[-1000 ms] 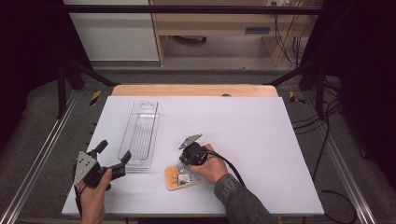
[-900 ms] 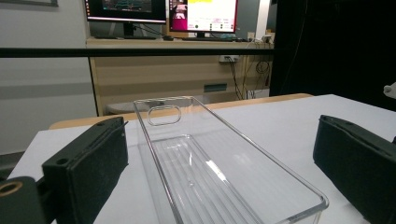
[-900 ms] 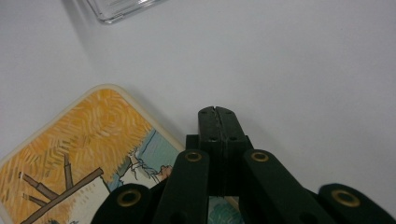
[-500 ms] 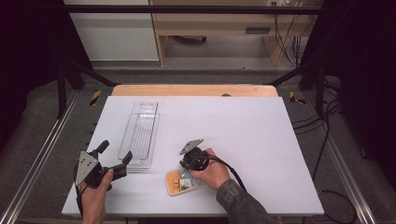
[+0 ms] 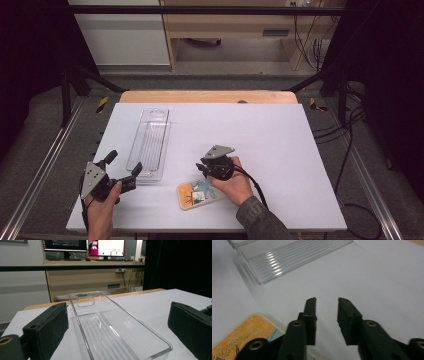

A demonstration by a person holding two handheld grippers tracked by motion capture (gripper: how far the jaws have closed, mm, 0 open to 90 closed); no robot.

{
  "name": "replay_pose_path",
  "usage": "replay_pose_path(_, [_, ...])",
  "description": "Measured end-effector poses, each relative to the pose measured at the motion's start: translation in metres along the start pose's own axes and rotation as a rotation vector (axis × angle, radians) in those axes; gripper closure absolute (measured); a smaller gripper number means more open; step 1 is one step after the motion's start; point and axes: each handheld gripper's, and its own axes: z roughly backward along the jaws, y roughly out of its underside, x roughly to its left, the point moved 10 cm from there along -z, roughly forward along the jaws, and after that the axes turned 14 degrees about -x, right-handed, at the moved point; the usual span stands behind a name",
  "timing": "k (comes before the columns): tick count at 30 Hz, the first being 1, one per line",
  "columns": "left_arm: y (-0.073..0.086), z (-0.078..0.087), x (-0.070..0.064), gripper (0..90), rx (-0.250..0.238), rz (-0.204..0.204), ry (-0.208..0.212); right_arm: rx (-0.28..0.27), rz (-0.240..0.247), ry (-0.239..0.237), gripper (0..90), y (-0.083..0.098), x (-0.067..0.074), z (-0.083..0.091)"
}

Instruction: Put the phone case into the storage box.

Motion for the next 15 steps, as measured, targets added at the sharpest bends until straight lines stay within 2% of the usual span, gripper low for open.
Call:
replay_pose_path(2, [-0.001,0.000,-0.001,2.8,0.001,0.000,0.003,-0.020,-0.009,0.036,51.4,-0.004,-0.005,0.006])
replay_pose_path(8, [-0.004,-0.001,-0.005,2.5,0.002,-0.021,0.009,-0.104,-0.030,0.126,25.1,-0.014,-0.023,0.034])
replay_pose_path(13, [-0.010,-0.003,-0.019,2.4,0.007,-0.035,0.047,-0.163,-0.081,0.168,15.5,-0.013,-0.037,0.066])
replay_pose_path(15, [-0.011,-0.006,-0.026,2.3,0.020,-0.041,0.069,-0.196,-0.086,0.194,12.7,-0.012,-0.046,0.083])
